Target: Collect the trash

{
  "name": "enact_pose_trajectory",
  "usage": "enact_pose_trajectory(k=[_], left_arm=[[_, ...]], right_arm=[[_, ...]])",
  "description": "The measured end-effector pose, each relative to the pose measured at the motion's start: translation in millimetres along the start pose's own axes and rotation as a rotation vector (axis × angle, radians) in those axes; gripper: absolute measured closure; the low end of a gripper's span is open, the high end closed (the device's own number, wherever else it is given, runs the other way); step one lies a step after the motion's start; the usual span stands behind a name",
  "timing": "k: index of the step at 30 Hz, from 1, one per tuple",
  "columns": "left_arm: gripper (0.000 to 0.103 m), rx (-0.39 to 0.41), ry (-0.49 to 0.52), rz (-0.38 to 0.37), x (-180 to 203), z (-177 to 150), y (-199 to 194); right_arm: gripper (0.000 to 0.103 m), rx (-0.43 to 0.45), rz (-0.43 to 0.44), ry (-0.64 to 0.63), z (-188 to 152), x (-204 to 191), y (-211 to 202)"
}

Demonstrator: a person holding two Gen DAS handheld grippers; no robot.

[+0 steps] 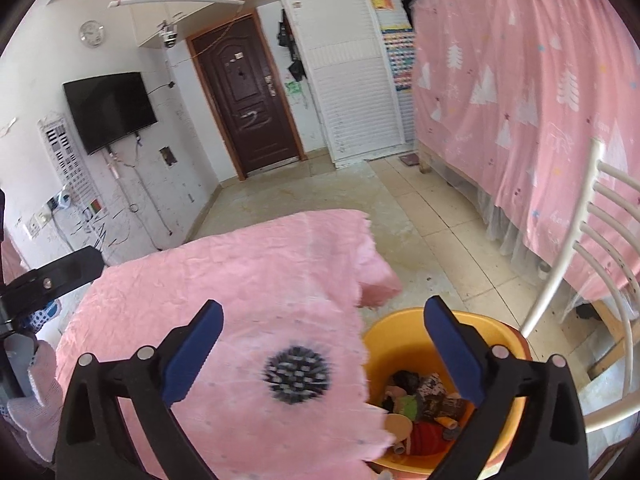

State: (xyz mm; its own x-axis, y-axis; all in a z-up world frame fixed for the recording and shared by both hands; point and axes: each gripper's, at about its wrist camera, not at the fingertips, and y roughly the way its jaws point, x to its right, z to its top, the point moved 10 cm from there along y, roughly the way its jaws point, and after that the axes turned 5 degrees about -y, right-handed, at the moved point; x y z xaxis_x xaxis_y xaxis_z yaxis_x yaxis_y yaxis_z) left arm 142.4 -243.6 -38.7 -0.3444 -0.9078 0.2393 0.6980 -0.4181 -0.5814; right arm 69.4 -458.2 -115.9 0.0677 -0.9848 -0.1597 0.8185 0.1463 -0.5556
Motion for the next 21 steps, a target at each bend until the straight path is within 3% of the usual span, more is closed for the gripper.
enact_pose_trajectory(k=[2,11,21], left_arm=[[0.006,0.038,-0.013,0.061,-23.4,2.9,-11.1],[0.006,0.110,-0.095,0.197,-97.2,3.1,-50.3],[0.006,0.119,-0.161,0.290,-152.4,-11.3,-78.2]], right_arm=[[0.011,0.003,0.022,-0.026,5.0,-22.4,2.9],[0.011,0.019,0.096,-0.092,16.5,-99.0,18.2],[0.011,-0.001,0.156,-0.143,9.5,-148.0,35.9]])
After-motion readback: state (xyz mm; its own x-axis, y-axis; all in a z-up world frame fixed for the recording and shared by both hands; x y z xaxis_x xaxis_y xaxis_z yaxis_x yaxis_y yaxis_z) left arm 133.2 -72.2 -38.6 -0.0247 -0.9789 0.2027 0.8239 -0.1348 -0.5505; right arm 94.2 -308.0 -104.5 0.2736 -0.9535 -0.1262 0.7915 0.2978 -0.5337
